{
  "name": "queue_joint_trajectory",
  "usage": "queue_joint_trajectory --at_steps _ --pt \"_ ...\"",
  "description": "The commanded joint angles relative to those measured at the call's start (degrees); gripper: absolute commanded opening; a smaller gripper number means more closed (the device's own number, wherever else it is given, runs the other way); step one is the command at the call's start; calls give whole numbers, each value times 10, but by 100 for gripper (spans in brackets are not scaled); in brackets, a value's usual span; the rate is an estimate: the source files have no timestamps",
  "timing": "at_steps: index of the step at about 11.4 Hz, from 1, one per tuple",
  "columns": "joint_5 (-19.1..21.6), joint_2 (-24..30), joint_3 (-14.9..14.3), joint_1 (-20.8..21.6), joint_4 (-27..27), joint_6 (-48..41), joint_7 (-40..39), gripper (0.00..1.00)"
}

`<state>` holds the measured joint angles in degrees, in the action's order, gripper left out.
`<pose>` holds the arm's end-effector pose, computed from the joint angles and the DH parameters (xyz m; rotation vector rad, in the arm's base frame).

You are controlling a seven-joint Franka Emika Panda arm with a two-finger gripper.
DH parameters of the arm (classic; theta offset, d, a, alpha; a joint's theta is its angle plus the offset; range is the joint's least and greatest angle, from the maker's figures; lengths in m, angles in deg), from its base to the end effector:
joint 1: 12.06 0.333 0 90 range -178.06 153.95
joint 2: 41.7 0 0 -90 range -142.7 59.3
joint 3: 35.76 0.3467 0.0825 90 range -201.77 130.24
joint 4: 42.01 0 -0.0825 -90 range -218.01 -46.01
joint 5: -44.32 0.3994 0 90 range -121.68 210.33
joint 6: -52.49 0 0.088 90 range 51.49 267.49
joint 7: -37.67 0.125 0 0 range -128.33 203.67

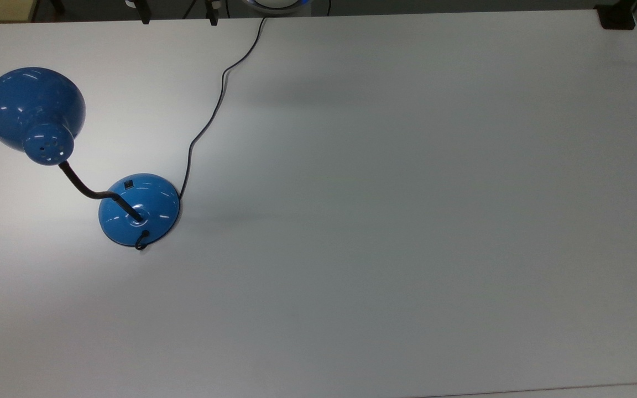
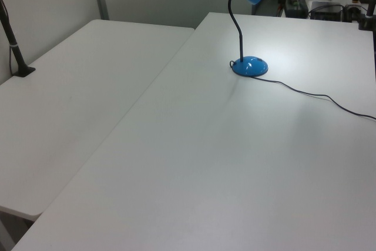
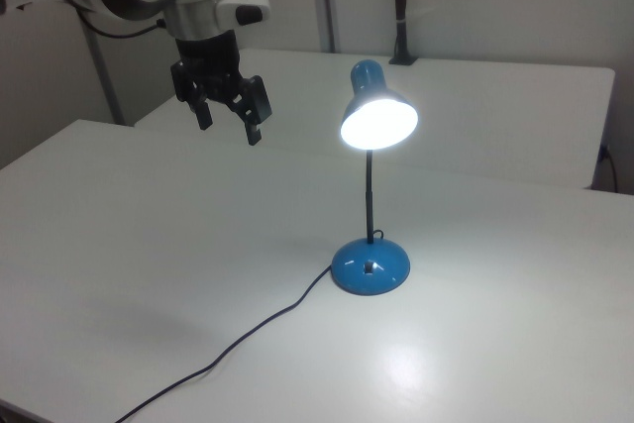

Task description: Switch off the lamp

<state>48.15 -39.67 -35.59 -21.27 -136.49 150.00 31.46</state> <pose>0.5655 -0.0823 0.6313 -3.0826 0.0851 -0.1487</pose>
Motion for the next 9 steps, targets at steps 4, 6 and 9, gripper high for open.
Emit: queue_joint_trajectory --at_steps 4,6,9 --pt "-15 -5 4 10 5 1 16 100" --pt "-15 -5 4 10 5 1 12 100" --pt "-25 -3 4 7 0 -23 -91 100"
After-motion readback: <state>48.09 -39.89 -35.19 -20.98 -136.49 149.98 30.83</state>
